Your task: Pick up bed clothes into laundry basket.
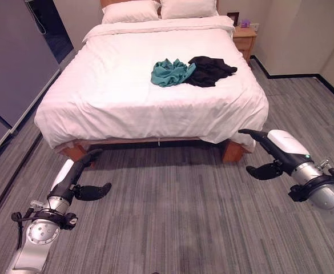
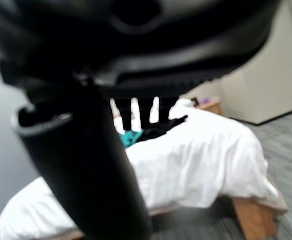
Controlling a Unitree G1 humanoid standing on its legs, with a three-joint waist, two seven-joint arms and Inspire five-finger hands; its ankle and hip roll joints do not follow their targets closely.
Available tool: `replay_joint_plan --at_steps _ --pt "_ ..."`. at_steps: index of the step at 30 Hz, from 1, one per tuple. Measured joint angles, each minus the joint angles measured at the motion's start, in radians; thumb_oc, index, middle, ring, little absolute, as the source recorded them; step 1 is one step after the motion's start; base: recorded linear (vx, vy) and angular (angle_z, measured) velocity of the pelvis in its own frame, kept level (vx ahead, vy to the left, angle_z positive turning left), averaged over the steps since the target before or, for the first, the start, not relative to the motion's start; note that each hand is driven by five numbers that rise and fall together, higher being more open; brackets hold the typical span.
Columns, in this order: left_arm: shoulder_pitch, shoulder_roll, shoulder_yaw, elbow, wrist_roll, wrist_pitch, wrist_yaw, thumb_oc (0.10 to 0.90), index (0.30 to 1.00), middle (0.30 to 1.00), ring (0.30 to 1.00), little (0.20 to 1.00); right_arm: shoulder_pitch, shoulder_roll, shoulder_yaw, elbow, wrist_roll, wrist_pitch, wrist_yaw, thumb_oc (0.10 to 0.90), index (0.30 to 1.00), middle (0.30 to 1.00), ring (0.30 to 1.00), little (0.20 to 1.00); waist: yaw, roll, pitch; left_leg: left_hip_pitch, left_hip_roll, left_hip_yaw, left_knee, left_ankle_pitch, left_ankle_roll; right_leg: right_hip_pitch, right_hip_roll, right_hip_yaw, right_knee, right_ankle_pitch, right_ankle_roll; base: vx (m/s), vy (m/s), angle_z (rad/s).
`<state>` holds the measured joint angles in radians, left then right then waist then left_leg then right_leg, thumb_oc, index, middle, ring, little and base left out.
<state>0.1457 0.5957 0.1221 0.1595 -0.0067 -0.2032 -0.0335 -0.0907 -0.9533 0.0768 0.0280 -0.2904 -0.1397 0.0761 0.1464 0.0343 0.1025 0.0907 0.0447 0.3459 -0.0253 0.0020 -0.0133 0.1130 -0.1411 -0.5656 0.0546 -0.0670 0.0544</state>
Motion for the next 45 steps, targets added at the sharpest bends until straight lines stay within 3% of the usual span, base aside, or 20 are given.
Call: replay_joint_plan --at_steps 9,12,13,15,17,21,24,25,26,27,29,30,31,32,34,36,37,38,42,45 --pt "0.042 -0.069 0.0 0.027 -0.052 0.046 -0.002 0.8 0.9 0.9 0.9 0.9 0.028 0.102 -0.018 0.029 -0.041 0.052 -0.001 0.8 0.9 0.9 0.9 0.9 0.003 -0.011 0.006 0.007 -0.005 0.001 -0.007 0.0 0.001 -0.021 -0.009 0.01 0.036 -0.005 0.007 0.0 0.086 -0.02" --pt "0.048 -0.067 0.003 0.027 -0.053 0.048 -0.001 0.8 0.9 0.9 0.9 0.9 0.029 0.105 -0.025 0.055 -0.044 0.068 -0.002 0.8 0.9 0.9 0.9 0.9 0.002 -0.005 0.01 0.008 -0.001 0.012 -0.026 0.001 0.002 -0.102 -0.05 0.021 0.194 -0.037 0.054 0.01 0.111 -0.21" --pt "0.052 -0.06 0.007 0.028 -0.053 0.053 0.0 0.8 0.9 0.9 0.9 0.9 0.028 0.112 -0.024 0.065 -0.046 0.073 -0.002 0.8 0.9 0.9 0.9 0.9 0.005 0.001 0.024 0.017 0.009 0.037 -0.024 0.003 0.008 -0.173 -0.1 0.018 0.357 -0.046 0.075 0.02 0.083 -0.33" --pt "0.05 -0.06 0.018 0.03 -0.054 0.056 0.01 0.8 0.9 0.9 0.9 0.9 0.029 0.136 -0.027 0.08 -0.045 0.08 -0.003 0.8 0.9 0.9 0.9 0.9 -0.007 -0.001 0.048 0.026 0.012 0.041 -0.004 -0.033 0.059 -0.213 -0.158 -0.032 0.476 -0.024 0.146 0.2 0.066 -0.27" --pt "0.051 -0.064 0.019 0.03 -0.056 0.06 0.025 0.8 0.9 0.9 0.9 0.9 0.036 0.16 -0.027 0.067 -0.043 0.087 -0.002 0.8 0.9 0.9 0.9 0.9 -0.023 -0.003 0.066 0.03 0.014 0.041 -0.003 -0.063 0.057 -0.27 -0.216 -0.057 0.544 -0.025 0.169 0.46 -0.014 -0.26" --pt "0.05 -0.072 0.037 0.03 -0.061 0.07 0.021 0.8 0.9 0.9 0.9 0.9 0.157 0.187 -0.046 -0.036 -0.037 0.084 -0.004 0.8 0.9 0.9 0.9 0.9 -0.091 -0.022 0.103 0.027 0.016 -0.007 -0.016 -0.066 0.043 -0.353 -0.221 -0.037 0.3 0.018 0.187 0.41 -0.053 0.19" --pt "0.044 -0.103 0.051 0.037 -0.061 0.081 0.021 0.8 0.9 0.9 0.9 0.9 0.234 0.244 -0.053 -0.034 -0.035 0.105 0.005 0.8 0.9 0.9 0.9 0.9 -0.14 -0.056 0.097 0.026 0.03 -0.049 -0.003 -0.094 -0.01 -0.403 -0.256 0.001 0.089 0.09 0.214 0.47 -0.095 0.5" --pt "0.039 -0.102 0.049 0.039 -0.06 0.084 0.02 0.8 0.9 0.9 0.9 0.9 0.238 0.26 -0.055 -0.033 -0.035 0.115 0.008 0.8 0.9 0.9 0.9 0.9 -0.145 -0.059 0.098 0.028 0.034 -0.065 0.0 -0.092 -0.008 -0.399 -0.253 -0.007 0.051 0.104 0.202 0.38 -0.039 0.31" --pt "0.044 -0.095 0.041 0.039 -0.059 0.086 0.017 0.8 0.9 0.9 0.9 0.9 0.251 0.27 -0.054 -0.032 -0.033 0.118 0.007 0.8 0.9 0.9 0.9 0.9 -0.156 -0.066 0.093 0.047 0.054 -0.08 -0.013 -0.099 -0.057 -0.392 -0.249 -0.013 -0.004 0.119 0.205 0.74 -0.084 0.6" --pt "0.032 -0.112 0.02 0.041 -0.059 0.098 0.023 0.8 0.9 0.9 0.9 0.9 0.269 0.275 -0.07 -0.029 -0.026 0.129 0.008 0.8 0.9 0.9 0.9 0.9 -0.166 -0.037 0.086 0.067 0.114 -0.114 -0.038 -0.118 -0.083 -0.38 -0.212 0.032 0.04 0.188 0.169 0.55 -0.088 0.66" --pt "0.031 -0.116 -0.019 0.026 -0.052 0.098 0.014 0.8 0.9 0.9 0.9 0.9 0.227 0.267 -0.077 0.029 -0.02 0.142 0.007 0.8 0.9 0.9 0.9 0.9 -0.166 -0.008 0.076 0.097 0.15 -0.134 0.008 -0.11 -0.107 -0.379 -0.17 0.021 0.126 0.16 0.141 0.55 -0.144 0.44" --pt "0.032 -0.115 -0.033 0.028 -0.05 0.098 0.013 0.8 0.9 0.9 0.9 0.9 0.212 0.261 -0.084 0.045 -0.014 0.147 0.007 0.8 0.9 0.9 0.9 0.9 -0.168 0.012 0.068 0.093 0.176 -0.117 0.048 -0.072 -0.138 -0.359 -0.141 0.009 0.142 0.146 0.108 0.5 -0.274 0.35" --pt "0.031 -0.115 -0.035 0.027 -0.05 0.097 0.007 0.8 0.9 0.9 0.9 0.9 0.209 0.251 -0.106 0.046 -0.009 0.149 0.001 0.8 0.9 0.9 0.9 0.9 -0.171 0.018 0.061 0.106 0.22 -0.115 0.075 -0.037 -0.161 -0.32 -0.103 -0.026 0.146 0.121 0.002 0.37 -0.233 0.3" --pt "0.031 -0.114 -0.036 0.027 -0.051 0.097 0.009 0.8 0.9 0.9 0.9 0.9 0.2 0.247 -0.111 0.049 -0.008 0.148 -0.004 0.8 0.9 0.9 0.9 0.9 -0.161 0.02 0.055 0.091 0.241 -0.129 0.115 -0.016 -0.173 -0.312 -0.081 -0.041 0.154 0.098 -0.013 0.38 -0.299 0.24" --pt "0.009 -0.101 -0.031 0.027 -0.051 0.098 0.011 0.8 0.9 0.9 0.9 0.9 0.176 0.213 -0.115 0.048 0.0 0.143 -0.016 0.8 0.9 0.9 0.9 0.9 -0.115 -0.006 0.056 -0.067 0.315 -0.168 0.411 0.032 -0.195 -0.28 -0.032 -0.06 0.113 0.08 -0.053 0.32 -0.262 -0.19" --pt "0.01 -0.087 -0.03 0.039 -0.051 0.101 0.017 0.8 0.9 0.9 0.9 0.9 0.146 0.217 -0.11 0.054 0.001 0.143 -0.021 0.8 0.9 0.9 0.9 0.9 -0.086 -0.027 0.058 -0.095 0.338 -0.205 0.482 0.151 -0.216 -0.242 -0.002 -0.053 0.106 0.053 -0.087 0.28 -0.14 -0.06" --pt "0.009 -0.086 -0.031 0.037 -0.051 0.101 0.023 0.8 0.9 0.9 0.9 0.9 0.123 0.198 -0.088 0.056 0.001 0.143 -0.03 0.8 0.9 0.9 0.9 0.9 -0.08 -0.042 0.064 -0.166 0.399 -0.158 0.616 0.2 -0.198 -0.199 0.014 -0.065 0.081 0.038 -0.107 0.33 0.057 0.18" --pt "0.016 -0.082 -0.031 0.026 -0.051 0.1 0.024 0.8 0.9 0.9 0.9 0.9 0.065 0.187 -0.061 0.056 0.001 0.141 -0.038 0.8 0.9 0.9 0.9 0.9 -0.058 -0.071 0.08 -0.232 0.423 -0.054 0.672 0.135 -0.164 -0.153 0.02 -0.075 0.05 0.034 -0.113 0.22 0.082 0.15" --pt "0.025 -0.079 -0.036 0.018 -0.049 0.099 0.022 0.8 0.9 0.9 0.9 0.9 0.01 0.191 -0.061 0.051 0.014 0.135 -0.063 0.8 0.9 0.9 0.9 0.9 -0.022 -0.086 0.092 -0.321 0.337 0.056 0.455 0.043 -0.124 -0.059 0.019 -0.069 -0.02 0.03 -0.102 0.32 0.223 0.12" --pt "0.023 -0.081 -0.039 0.022 -0.045 0.096 0.026 0.8 0.9 0.9 0.9 0.9 0.012 0.199 -0.032 0.056 0.025 0.125 -0.076 0.8 0.9 0.9 0.9 0.9 0.004 -0.066 0.09 -0.385 0.277 0.058 0.235 0.088 -0.106 0.012 0.031 -0.091 -0.025 -0.015 -0.022 0.31 0.267 0.08"
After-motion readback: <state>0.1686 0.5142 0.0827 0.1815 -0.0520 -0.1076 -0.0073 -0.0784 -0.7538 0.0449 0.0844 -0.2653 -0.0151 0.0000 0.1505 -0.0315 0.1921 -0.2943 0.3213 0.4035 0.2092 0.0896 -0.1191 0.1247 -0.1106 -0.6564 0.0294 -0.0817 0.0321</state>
